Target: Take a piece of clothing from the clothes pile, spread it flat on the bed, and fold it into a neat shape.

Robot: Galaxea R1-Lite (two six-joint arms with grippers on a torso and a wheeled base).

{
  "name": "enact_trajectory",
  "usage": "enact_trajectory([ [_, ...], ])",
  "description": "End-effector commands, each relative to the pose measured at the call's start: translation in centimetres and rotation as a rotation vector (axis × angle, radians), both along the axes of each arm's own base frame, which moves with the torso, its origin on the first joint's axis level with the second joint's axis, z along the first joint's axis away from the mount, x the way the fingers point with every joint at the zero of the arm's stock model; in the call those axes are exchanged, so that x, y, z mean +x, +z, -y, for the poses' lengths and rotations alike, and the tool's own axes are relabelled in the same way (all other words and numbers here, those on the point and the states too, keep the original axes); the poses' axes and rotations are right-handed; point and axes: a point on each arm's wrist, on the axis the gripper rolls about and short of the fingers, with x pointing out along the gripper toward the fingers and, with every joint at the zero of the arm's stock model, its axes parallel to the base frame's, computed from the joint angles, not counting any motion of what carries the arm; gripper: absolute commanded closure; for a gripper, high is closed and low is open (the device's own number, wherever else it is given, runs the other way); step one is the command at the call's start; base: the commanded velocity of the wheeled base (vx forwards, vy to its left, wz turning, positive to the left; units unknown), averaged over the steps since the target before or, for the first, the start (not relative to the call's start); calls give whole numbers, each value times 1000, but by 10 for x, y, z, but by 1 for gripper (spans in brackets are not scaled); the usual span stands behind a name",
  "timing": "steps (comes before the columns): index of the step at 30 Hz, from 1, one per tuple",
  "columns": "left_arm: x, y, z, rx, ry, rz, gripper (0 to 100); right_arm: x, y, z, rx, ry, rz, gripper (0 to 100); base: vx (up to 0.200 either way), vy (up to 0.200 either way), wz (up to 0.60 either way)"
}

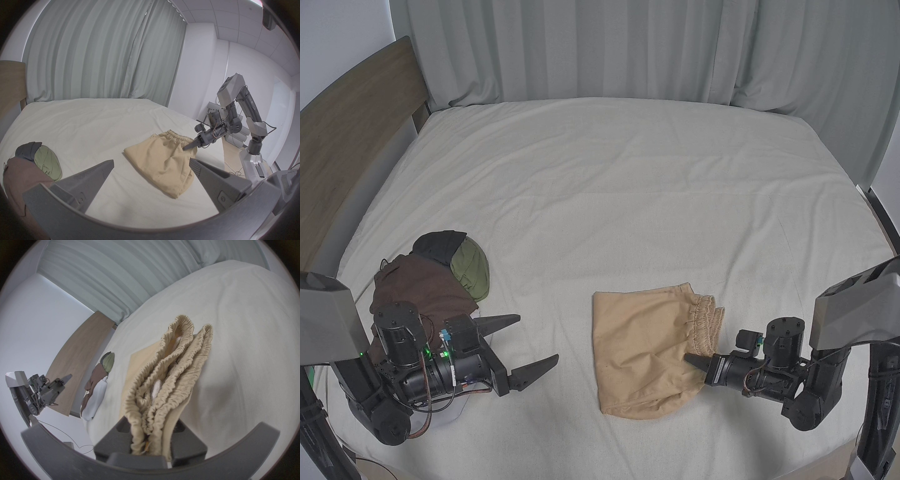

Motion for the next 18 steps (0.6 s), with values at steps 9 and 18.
enact_trajectory([
  [9, 0, 0, 0, 1, -1, 3, 0, -12, 27, -12, 35, 56, 74, 100, 0, 0, 0],
  [18, 0, 1, 0, 0, -1, 6, 0, -13, 32, -14, 42, 62, 88, 100, 0, 0, 0],
])
